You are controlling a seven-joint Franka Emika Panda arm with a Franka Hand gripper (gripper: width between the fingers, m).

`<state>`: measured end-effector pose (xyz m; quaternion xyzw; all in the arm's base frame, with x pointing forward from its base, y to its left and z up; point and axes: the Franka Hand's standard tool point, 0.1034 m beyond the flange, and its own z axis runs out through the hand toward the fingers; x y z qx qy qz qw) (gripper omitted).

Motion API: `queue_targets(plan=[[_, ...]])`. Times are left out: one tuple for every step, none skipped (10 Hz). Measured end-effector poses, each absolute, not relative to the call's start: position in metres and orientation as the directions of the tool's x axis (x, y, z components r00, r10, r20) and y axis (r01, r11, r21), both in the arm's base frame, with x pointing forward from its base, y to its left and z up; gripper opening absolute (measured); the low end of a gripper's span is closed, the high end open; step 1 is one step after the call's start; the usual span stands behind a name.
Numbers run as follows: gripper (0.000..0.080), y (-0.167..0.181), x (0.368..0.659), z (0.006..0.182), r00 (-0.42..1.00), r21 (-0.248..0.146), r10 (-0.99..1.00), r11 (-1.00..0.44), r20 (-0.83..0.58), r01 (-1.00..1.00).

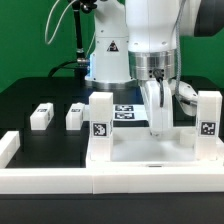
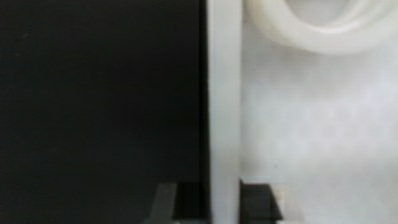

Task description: Assemble desk

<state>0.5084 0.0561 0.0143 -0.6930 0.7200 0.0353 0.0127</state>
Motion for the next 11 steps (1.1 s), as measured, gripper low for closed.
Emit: queue_targets(plan=[[0.0062,0.051,0.51,0.016,0.038,0.016,-0.997,-0.039,-0.066,-0.999],[0.0062,0.034,0.505,0.018,0.13,-0.002,-0.989,-0.13,-0.076,-0.991],[0.0062,0.02,0.499,0.018,0.192,-0.004,-0.978,-0.192,-0.081,-0.981],[0.0062,0.009,0.493,0.017,0.297,-0.005,-0.951,-0.297,-0.084,-0.955],[0.0064,-0.002,0.486,0.016,0.376,0.003,-0.921,-0.378,-0.099,-0.926],[0.0064,-0.007,0.483,0.015,0.444,0.003,-0.889,-0.447,-0.108,-0.894],[0.0064,-0.008,0.478,0.012,0.518,0.004,-0.848,-0.522,-0.113,-0.853],[0.0065,-0.005,0.477,0.012,0.586,0.001,-0.803,-0.589,-0.109,-0.808],[0.0065,-0.01,0.475,0.012,0.625,-0.002,-0.773,-0.629,-0.111,-0.778],[0.0065,-0.012,0.474,0.012,0.66,-0.007,-0.743,-0.663,-0.111,-0.749],[0.0065,-0.015,0.474,0.012,0.699,-0.011,-0.707,-0.703,-0.108,-0.712]])
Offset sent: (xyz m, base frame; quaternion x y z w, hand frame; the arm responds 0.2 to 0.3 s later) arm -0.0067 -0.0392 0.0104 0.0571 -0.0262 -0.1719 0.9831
